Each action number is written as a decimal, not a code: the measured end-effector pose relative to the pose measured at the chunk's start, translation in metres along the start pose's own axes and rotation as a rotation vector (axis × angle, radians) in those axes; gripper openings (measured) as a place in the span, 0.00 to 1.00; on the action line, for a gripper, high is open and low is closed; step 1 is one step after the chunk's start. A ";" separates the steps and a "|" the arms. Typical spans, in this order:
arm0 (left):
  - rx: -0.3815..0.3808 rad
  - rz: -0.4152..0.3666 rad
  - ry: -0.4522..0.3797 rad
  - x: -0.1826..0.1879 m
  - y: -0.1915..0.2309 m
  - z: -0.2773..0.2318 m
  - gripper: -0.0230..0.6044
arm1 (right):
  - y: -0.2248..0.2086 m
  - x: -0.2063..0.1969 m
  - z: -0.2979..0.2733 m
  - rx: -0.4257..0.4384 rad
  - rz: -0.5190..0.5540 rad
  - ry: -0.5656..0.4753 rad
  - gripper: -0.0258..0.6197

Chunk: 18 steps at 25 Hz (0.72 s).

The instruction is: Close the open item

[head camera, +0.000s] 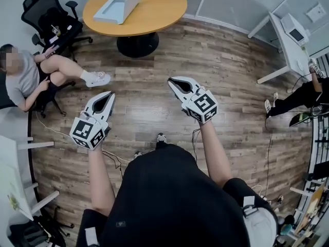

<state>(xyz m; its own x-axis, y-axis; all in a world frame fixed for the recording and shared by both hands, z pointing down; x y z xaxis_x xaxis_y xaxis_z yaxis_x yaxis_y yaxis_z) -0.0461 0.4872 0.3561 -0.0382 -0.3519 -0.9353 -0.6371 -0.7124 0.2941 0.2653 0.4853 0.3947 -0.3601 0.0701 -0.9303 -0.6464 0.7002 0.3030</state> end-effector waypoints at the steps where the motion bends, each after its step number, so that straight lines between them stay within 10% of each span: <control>1: 0.008 0.001 -0.003 0.000 -0.001 -0.004 0.05 | -0.004 -0.002 -0.001 0.011 0.008 0.000 0.05; 18: 0.092 0.031 -0.039 0.013 0.017 -0.055 0.05 | -0.057 0.015 -0.059 0.108 0.012 -0.128 0.05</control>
<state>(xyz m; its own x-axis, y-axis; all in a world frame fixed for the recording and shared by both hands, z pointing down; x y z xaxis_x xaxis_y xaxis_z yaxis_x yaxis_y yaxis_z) -0.0150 0.4365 0.3595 -0.0883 -0.3476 -0.9335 -0.7032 -0.6420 0.3056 0.2567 0.4041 0.3754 -0.2744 0.1640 -0.9475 -0.5643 0.7704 0.2967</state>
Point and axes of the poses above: the fingertips, and each gripper's own axes: z backward along the fingers, y to its left, x out of its top, the point moved 8 cm from there along z, backward along the fingers, and after that the axes turned 15 degrees about z, right-handed, at the moved point
